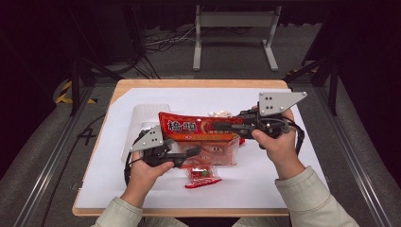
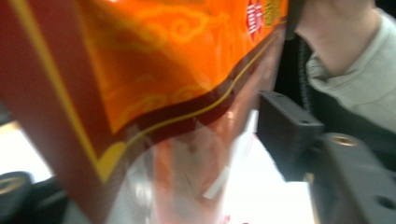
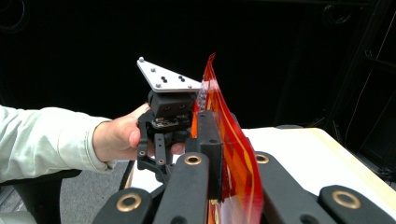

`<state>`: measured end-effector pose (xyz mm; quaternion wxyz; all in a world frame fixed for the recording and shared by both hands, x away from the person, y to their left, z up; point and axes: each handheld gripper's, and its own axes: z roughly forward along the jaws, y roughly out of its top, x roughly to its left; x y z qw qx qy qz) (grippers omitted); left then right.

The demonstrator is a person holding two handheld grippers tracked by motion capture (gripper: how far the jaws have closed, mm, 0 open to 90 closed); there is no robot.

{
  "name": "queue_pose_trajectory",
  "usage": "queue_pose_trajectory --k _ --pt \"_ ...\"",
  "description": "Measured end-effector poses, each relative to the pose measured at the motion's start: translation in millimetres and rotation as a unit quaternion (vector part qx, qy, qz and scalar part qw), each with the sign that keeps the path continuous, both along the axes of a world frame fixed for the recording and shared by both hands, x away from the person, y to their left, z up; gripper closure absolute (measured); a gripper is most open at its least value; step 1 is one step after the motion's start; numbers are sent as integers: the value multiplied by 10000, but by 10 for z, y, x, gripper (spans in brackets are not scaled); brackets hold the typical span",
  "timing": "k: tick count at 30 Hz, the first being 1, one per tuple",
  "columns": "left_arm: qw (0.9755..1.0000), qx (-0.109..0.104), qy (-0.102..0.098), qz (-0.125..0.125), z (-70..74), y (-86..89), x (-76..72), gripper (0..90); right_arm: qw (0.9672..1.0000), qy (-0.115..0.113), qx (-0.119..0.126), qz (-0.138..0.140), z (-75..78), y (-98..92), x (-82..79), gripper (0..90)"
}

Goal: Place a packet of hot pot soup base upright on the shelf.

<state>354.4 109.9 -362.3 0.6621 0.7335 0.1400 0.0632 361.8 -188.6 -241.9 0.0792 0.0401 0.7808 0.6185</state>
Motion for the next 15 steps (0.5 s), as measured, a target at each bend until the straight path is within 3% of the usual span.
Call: queue_pose_trajectory --k 6,9,11,15 --pt "9998 120 -28 -146 19 18 -20 645 10000 -38 -7 -49 -13 -4 16 900" --pt "9992 290 -126 -229 28 0 -38 704 9999 -81 -59 -127 -16 -14 17 900" --pt "9989 362 -181 -216 29 -2 -52 708 9998 -75 -119 -152 -17 -19 16 900" --pt "9989 384 -101 -254 28 6 -53 710 9993 -139 -277 -191 -15 -14 -3 900"
